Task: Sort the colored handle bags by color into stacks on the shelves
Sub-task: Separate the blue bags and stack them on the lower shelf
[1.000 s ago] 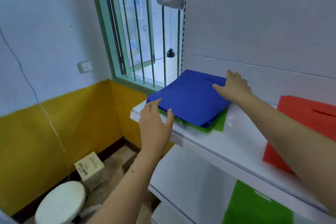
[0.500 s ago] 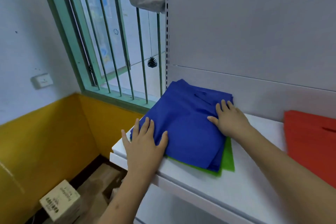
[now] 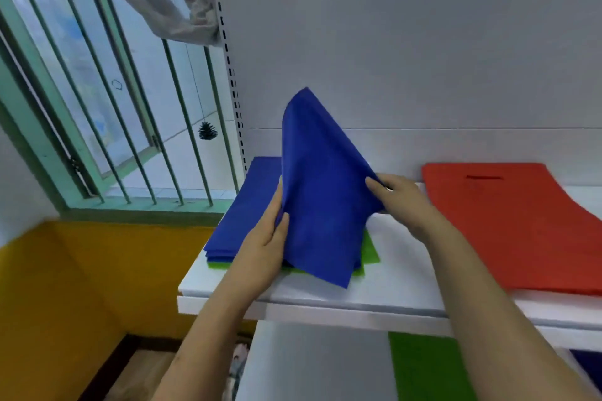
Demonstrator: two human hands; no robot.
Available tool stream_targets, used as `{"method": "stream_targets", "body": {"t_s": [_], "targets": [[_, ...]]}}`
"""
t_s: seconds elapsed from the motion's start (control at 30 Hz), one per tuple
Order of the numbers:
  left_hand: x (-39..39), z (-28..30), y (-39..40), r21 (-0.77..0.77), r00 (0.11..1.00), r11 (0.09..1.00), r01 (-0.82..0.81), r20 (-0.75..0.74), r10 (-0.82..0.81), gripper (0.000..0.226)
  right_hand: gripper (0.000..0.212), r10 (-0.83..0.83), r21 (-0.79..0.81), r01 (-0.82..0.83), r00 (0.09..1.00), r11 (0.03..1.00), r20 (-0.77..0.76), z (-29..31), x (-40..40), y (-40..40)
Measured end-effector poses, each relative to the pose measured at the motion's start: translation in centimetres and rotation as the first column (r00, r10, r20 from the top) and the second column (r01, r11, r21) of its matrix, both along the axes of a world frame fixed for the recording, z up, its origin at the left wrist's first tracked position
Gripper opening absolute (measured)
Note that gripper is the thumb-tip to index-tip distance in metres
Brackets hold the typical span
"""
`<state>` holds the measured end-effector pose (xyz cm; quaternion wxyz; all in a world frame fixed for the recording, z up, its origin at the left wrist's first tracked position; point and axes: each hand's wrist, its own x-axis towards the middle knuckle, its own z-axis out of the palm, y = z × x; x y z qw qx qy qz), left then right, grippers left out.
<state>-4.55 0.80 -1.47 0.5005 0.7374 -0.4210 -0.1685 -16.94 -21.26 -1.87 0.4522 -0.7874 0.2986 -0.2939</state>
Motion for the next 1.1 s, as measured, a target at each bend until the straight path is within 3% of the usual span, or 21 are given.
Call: {"method": "stream_targets", "body": {"t_s": [0.1, 0.23, 0.37, 0.53, 0.67, 0.8, 0.87, 0.93, 1.0, 1.1], "targets": [[-2.6, -0.2, -0.7, -0.121, 0.98, 0.978, 0.172, -0.078, -0.182, 0.044, 0.02, -0.073, 0.07, 0.063, 0.986, 0.996, 0.15, 1.3, -7.5, 3.3], [-8.5, -1.7, -3.7, -0.315, 0.83, 0.883, 0.347, -0.336, -0.446, 0.04, 0.021, -0.429, 0.097, 0.422, 0.84, 0.902, 0.333, 1.4, -18.4, 7.2], [-17.9, -3.7, -6.4, -0.39, 0.626, 0.785, 0.481, -0.474, -0.619, 0.036, 0.024, -0.781, 0.227, 0.764, 0.509, 0.603, 0.361, -1.4, -30.2, 10.0], [-30.7, -6.4, -8.2, -0.273, 0.468, 0.706, 0.654, -0.587, -0.66, 0.029, 0.023, -0.962, 0.164, 0.966, 0.159, 0.198, 0.224, -7.9, -44.8, 13.9], [-39.4, -9.9, -10.5, -0.167, 0.552, 0.693, 0.701, -0.488, -0.676, 0.014, 0.044, -0.986, 0.188, 0.978, -0.114, -0.09, 0.123, -12.1, -54.2, 15.4], [-46.8, -15.0, -14.3, -0.038, 0.671, 0.72, 0.693, -0.332, -0.663, 0.038, 0.06, -0.961, 0.283, 0.926, -0.274, -0.25, 0.049, -16.2, -62.6, 14.6], [-49.8, -17.4, -16.3, 0.042, 0.713, 0.739, 0.673, -0.302, -0.633, 0.059, 0.068, -0.955, 0.34, 0.9, -0.295, -0.272, 0.019, -18.3, -66.7, 13.4], [-52.1, -20.0, -18.1, 0.133, 0.726, 0.733, 0.667, -0.338, -0.599, 0.069, 0.07, -0.969, 0.474, 0.855, -0.246, -0.211, 0.011, -20.4, -70.0, 11.6], [-53.8, -22.3, -19.9, 0.213, 0.75, 0.727, 0.652, -0.319, -0.579, 0.063, 0.059, -0.989, 0.569, 0.814, -0.147, -0.115, 0.012, -21.9, -72.0, 9.3], [-54.9, -25.2, -21.8, 0.285, 0.79, 0.739, 0.611, -0.28, -0.545, 0.031, 0.026, -0.997, 0.539, 0.84, -0.037, -0.068, -0.069, -24.2, -73.0, 5.4]]}}
